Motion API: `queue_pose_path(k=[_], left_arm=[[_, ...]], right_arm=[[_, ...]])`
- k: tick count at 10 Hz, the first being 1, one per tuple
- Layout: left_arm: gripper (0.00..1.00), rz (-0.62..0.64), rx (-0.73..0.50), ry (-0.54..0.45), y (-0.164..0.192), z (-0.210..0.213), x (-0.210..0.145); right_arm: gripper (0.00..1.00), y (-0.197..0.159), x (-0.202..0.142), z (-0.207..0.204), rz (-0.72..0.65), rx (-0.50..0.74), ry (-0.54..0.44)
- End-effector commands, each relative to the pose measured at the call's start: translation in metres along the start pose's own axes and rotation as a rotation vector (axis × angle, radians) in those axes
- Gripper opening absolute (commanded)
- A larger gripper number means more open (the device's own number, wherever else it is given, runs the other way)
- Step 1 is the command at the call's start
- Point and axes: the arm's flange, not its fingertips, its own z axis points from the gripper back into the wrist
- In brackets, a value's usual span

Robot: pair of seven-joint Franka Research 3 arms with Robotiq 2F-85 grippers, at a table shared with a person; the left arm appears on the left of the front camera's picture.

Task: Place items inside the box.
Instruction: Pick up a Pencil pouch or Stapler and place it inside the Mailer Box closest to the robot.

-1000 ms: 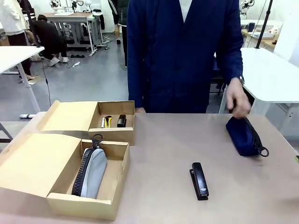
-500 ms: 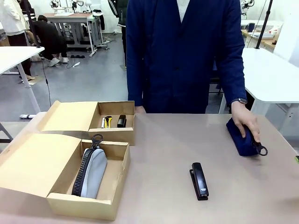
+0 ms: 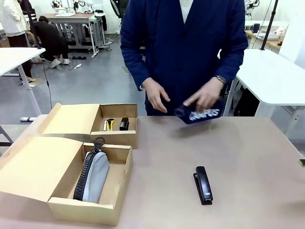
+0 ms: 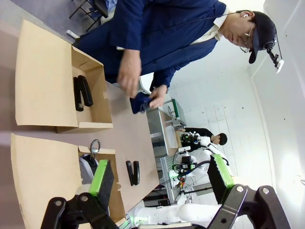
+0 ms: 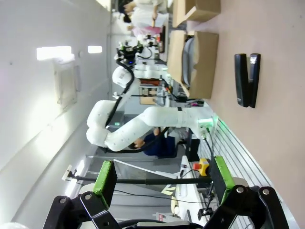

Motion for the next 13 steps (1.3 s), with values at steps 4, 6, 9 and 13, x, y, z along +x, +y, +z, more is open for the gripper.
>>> queue_pose_path(k=[4, 6, 9, 13], left_arm=[[1.0, -0.018, -0.025, -0.012, -0.001, -0.002, -0.004], [1.0, -0.018, -0.025, -0.012, -0.001, -0.002, -0.004], [1.0, -0.018, -0.025, -0.012, -0.001, -0.002, -0.004], [1.0, -0.018, -0.025, -0.012, -0.001, -0.002, -0.004]], right_arm=[[1.0, 0.048, 0.004, -0.164, 0.041, -0.559, -0.032], [1.0, 0.045, -0.005, -0.213, 0.105, -0.772, -0.028], [1.0, 0.085, 0.083, -0.166, 0.129, -0.649, -0.015], [1.0, 0.085, 0.083, -0.166, 0.129, -0.649, -0.015]])
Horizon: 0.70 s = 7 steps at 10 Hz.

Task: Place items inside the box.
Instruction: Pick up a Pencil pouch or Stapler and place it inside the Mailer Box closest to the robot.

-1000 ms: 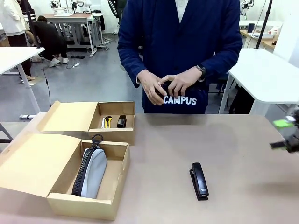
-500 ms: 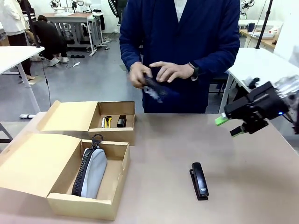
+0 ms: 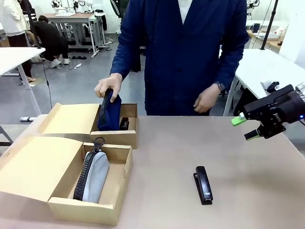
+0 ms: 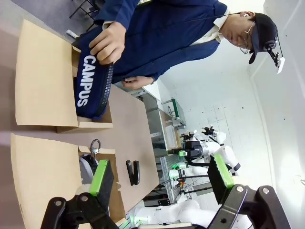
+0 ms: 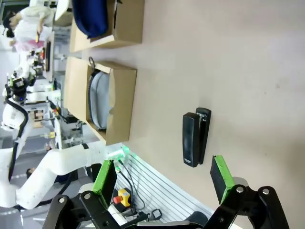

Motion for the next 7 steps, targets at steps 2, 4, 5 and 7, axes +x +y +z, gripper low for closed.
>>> queue_pose_path(k=[2, 4, 5, 7], left_arm=[[1.0, -0.018, -0.025, -0.014, -0.001, -0.001, -0.004], [1.0, -0.018, -0.025, -0.014, -0.001, -0.001, -0.004], [1.0, -0.018, -0.025, -0.014, -0.001, -0.001, -0.004], [1.0, -0.018, -0.025, -0.014, -0.001, -0.001, -0.004]], right_arm=[[1.0, 0.004, 0.005, -0.016, -0.055, -0.047, 0.023], [1.0, 0.015, -0.034, -0.067, -0.119, -0.219, -0.046], [1.0, 0.018, -0.054, -0.082, -0.16, -0.298, -0.1], [1.0, 0.024, -0.076, -0.12, -0.16, -0.457, -0.124]])
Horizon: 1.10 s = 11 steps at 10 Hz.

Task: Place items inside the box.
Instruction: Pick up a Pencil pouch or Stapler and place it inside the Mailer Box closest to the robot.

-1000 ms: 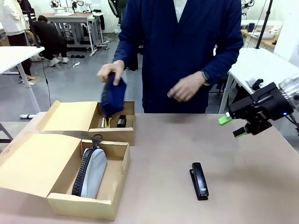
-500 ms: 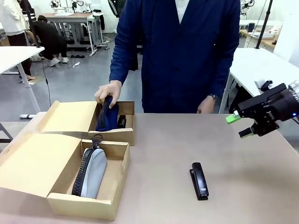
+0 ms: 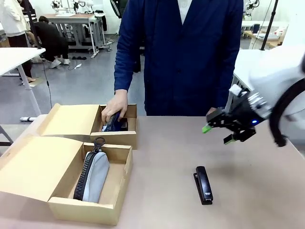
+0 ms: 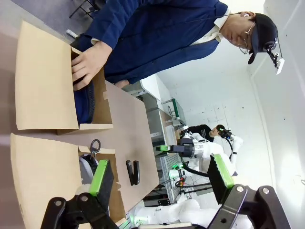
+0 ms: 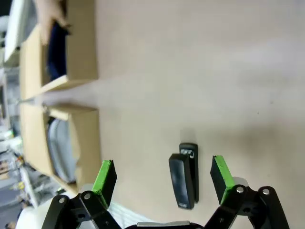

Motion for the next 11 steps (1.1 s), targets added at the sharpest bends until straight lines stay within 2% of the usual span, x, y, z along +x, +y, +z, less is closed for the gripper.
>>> queue_pose_path(k=[1, 3, 6, 11], left_arm=[[1.0, -0.018, -0.026, -0.014, -0.001, -0.001, -0.004], [1.0, -0.018, -0.026, -0.014, -0.001, -0.001, -0.004], [1.0, -0.018, -0.026, -0.014, -0.001, -0.001, -0.004], [1.0, -0.018, -0.026, -0.014, -0.001, -0.001, -0.004]], right_arm=[[1.0, -0.014, -0.095, -0.034, -0.009, -0.187, 0.039], [1.0, 0.0, -0.114, -0.058, 0.074, -0.31, 0.166], [1.0, 0.0, -0.124, -0.063, 0.096, -0.367, 0.151], [1.0, -0.011, -0.123, -0.087, 0.081, -0.438, 0.187]])
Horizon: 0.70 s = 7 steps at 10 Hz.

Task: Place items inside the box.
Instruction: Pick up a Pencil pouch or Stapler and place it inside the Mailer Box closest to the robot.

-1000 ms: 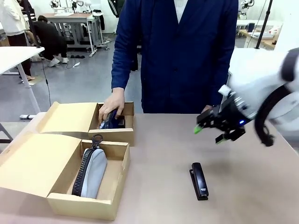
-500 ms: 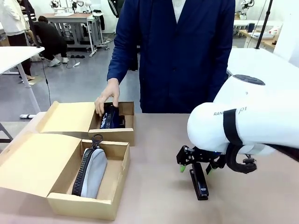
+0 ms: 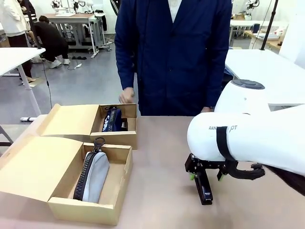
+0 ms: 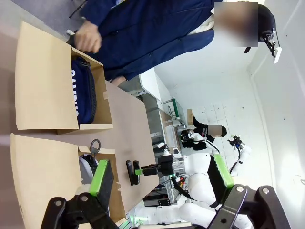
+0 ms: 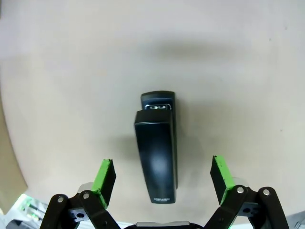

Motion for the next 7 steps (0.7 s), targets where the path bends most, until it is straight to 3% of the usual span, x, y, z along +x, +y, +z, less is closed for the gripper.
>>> queue_pose_path(k=[1, 4, 5, 6, 7], left_arm=[[1.0, -0.017, -0.026, -0.014, -0.0005, -0.0012, -0.0039], [1.0, -0.017, -0.026, -0.014, -0.0005, -0.0012, -0.0039], [1.0, -0.017, -0.026, -0.014, -0.0005, -0.0012, -0.0039], [1.0, -0.017, -0.026, -0.014, -0.0005, -0.0012, -0.0039], [1.0, -0.017, -0.026, -0.014, -0.0005, -0.0012, -0.0039]], right_arm=[[1.0, -0.0353, -0.0423, -0.0215, -0.004, 0.001, 0.018], [1.0, -0.0336, -0.0408, -0.0242, 0.006, -0.012, 0.023], [0.43, -0.0315, -0.0409, -0.0257, 0.019, -0.016, 0.027], [0.42, -0.0316, -0.0406, -0.0261, 0.012, -0.015, 0.024], [0.0, -0.0312, -0.0412, -0.027, 0.016, -0.014, 0.022]])
